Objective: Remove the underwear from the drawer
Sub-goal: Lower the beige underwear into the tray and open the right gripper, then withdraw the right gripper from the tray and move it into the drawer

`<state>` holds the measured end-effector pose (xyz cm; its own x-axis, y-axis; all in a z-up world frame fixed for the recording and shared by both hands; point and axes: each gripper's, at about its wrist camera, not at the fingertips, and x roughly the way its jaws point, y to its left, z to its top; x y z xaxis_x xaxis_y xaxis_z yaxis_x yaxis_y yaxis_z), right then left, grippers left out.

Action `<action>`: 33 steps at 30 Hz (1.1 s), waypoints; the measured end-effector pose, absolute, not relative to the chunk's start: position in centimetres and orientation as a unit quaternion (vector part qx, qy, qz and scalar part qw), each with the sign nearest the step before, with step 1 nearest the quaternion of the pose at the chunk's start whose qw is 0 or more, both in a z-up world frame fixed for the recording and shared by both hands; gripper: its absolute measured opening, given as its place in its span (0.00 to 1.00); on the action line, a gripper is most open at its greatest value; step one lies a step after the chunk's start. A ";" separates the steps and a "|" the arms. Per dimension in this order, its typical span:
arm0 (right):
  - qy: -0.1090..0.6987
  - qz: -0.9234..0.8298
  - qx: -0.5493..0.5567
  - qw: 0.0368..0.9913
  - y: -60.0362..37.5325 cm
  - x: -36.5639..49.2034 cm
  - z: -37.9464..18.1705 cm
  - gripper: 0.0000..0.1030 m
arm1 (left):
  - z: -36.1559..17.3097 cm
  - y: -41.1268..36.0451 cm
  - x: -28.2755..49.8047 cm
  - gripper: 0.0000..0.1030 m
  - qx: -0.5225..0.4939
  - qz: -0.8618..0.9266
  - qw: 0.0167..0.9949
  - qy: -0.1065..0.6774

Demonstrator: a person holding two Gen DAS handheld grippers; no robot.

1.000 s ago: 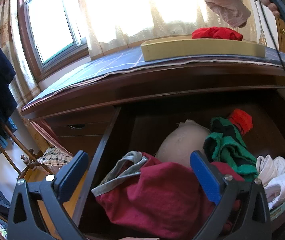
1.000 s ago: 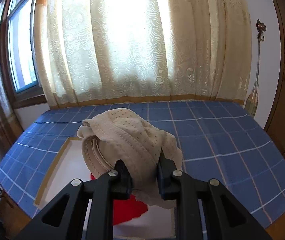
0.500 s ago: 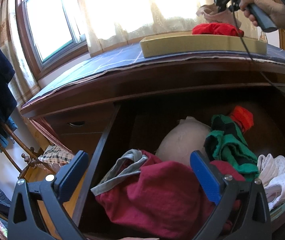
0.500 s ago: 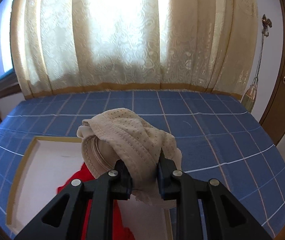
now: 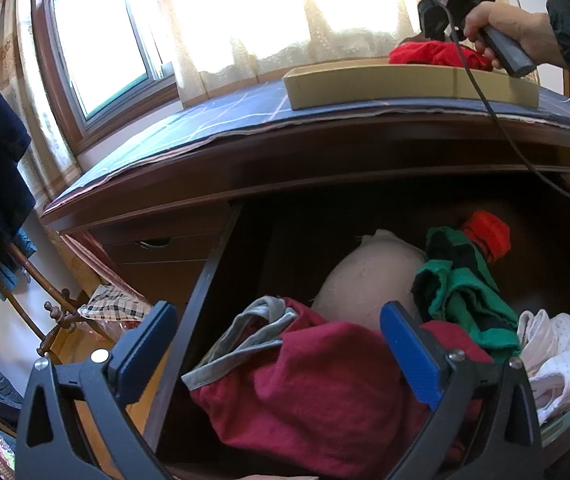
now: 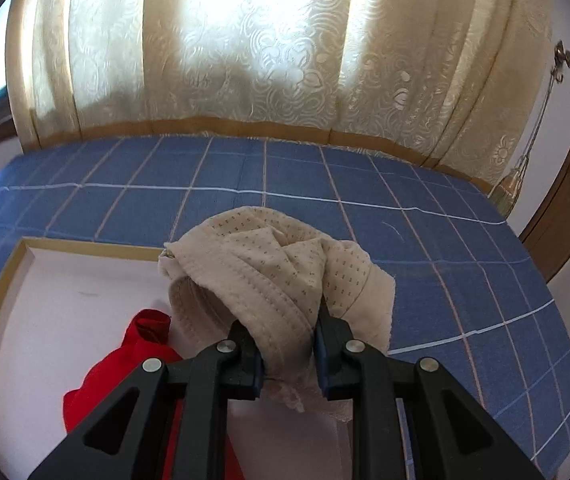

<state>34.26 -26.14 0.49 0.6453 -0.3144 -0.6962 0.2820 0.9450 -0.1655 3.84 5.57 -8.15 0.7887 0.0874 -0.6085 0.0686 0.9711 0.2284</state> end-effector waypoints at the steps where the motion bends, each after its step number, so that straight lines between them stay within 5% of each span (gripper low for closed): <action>1: 0.393 -0.163 -0.026 0.905 -26.0 34.4 0.3 0.21 | -8.1 5.6 3.8 1.00 0.120 0.005 0.938 0.325; 4: 0.409 -0.151 -0.022 0.900 -25.9 34.5 0.1 0.26 | -8.1 5.6 3.7 1.00 0.119 0.005 0.938 0.324; 6: 0.411 -0.143 -0.004 0.900 -26.2 34.0 0.2 0.44 | -8.1 5.7 3.7 1.00 0.120 0.003 0.939 0.322; 8: 0.406 -0.131 0.025 0.904 -26.6 33.0 0.6 0.50 | -8.1 5.7 3.6 1.00 0.121 0.003 0.939 0.322; 11: 0.345 -0.111 0.070 0.929 -27.3 29.9 2.5 0.53 | -8.1 5.7 3.6 1.00 0.119 0.002 0.939 0.322; 14: 0.267 -0.089 0.107 0.954 -27.9 25.6 4.4 0.70 | -8.1 5.6 3.5 1.00 0.118 0.005 0.940 0.319; 33: 0.148 -0.033 0.167 0.974 -28.5 7.4 1.2 0.71 | -8.0 5.6 2.6 1.00 0.120 0.012 0.946 0.302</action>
